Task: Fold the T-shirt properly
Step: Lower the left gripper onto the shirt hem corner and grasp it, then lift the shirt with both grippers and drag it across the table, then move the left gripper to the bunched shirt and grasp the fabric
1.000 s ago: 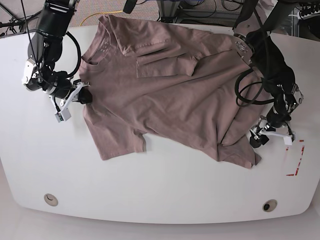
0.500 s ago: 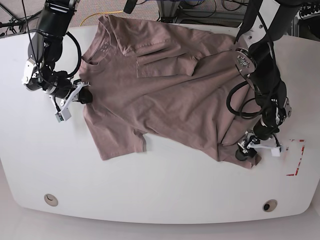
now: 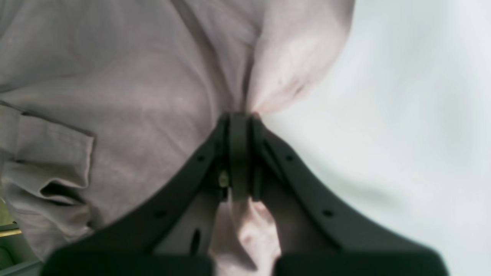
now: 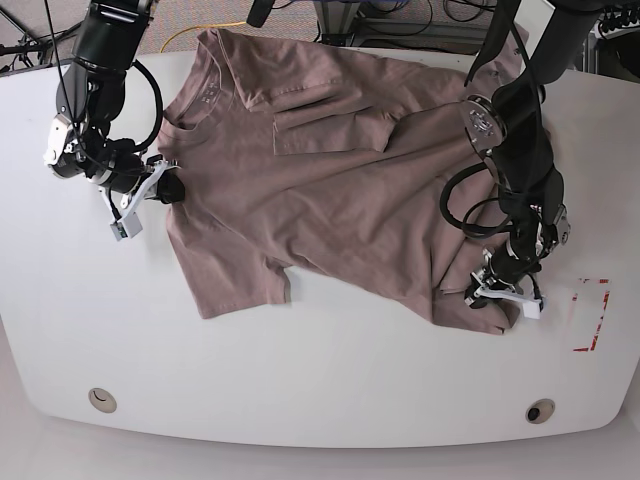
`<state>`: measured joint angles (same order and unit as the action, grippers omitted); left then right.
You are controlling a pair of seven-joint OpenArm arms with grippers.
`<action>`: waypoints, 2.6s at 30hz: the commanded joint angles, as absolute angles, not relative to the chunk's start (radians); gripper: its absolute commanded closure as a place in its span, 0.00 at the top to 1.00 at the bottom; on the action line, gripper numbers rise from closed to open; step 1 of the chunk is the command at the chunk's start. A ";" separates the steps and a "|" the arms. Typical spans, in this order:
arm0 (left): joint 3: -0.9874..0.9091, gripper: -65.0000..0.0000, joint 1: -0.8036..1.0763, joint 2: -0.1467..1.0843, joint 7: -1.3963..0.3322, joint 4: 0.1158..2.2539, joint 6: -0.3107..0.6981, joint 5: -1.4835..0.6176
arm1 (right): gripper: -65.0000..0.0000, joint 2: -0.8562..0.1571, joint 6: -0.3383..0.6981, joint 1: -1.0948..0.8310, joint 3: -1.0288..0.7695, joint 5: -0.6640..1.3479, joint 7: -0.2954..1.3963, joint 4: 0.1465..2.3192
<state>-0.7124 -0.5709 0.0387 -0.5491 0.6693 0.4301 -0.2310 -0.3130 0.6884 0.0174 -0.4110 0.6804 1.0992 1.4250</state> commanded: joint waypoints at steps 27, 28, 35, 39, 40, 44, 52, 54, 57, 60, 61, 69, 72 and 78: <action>-0.621 0.01 -0.387 0.202 -1.049 1.643 0.512 -0.587 | 0.00 -0.403 0.696 0.383 -0.463 0.694 1.125 1.440; -0.621 0.01 -0.389 0.208 -1.049 1.652 0.512 -0.591 | 0.00 -0.403 0.696 0.398 -0.461 0.696 1.129 1.440; -0.625 0.01 -0.550 0.243 -1.133 1.724 0.513 -0.590 | 0.00 -0.469 0.697 0.610 -0.384 0.702 1.145 1.382; -0.616 0.01 -0.653 0.288 -1.136 1.733 0.513 -0.593 | 0.00 -0.507 0.697 0.754 -0.312 0.697 1.144 1.360; -0.604 0.01 -0.691 0.295 -1.136 1.730 0.513 -0.590 | 0.00 -0.516 0.697 0.802 -0.295 0.700 1.144 1.340; -0.581 0.01 -0.797 0.325 -1.159 1.727 0.513 -0.590 | 0.00 -0.565 0.697 0.964 -0.225 0.700 1.147 1.273; -0.544 0.16 -0.809 0.343 -1.170 1.712 0.513 -0.596 | 0.00 -0.578 0.697 1.064 -0.166 0.702 1.148 1.247; -0.549 0.23 -0.756 0.341 -1.171 1.735 0.513 -0.596 | 0.00 -0.579 0.697 1.032 -0.170 0.702 1.148 1.248; -0.547 0.36 -0.671 0.321 -1.167 1.741 0.513 -0.598 | 0.00 -0.579 0.697 0.993 -0.171 0.700 1.145 1.248; -0.542 0.49 -0.576 0.283 -1.168 1.751 0.513 -0.599 | 0.00 -0.579 0.697 0.949 -0.171 0.700 1.142 1.250; -0.542 0.53 -0.538 0.271 -1.167 1.759 0.513 -0.599 | 0.00 -0.579 0.697 0.935 -0.173 0.700 1.139 1.250; -0.518 0.59 -0.366 0.127 -1.164 1.762 0.513 -0.599 | 0.00 -0.579 0.696 0.825 -0.220 0.691 1.081 1.245; -0.470 0.59 -0.328 0.076 -1.130 1.750 0.507 -0.590 | 0.00 -0.579 0.696 0.794 -0.222 0.691 1.078 1.244; -0.346 0.59 -0.272 -0.002 -1.027 1.621 0.506 -0.590 | 0.00 -0.581 0.696 0.751 -0.223 0.693 1.078 1.248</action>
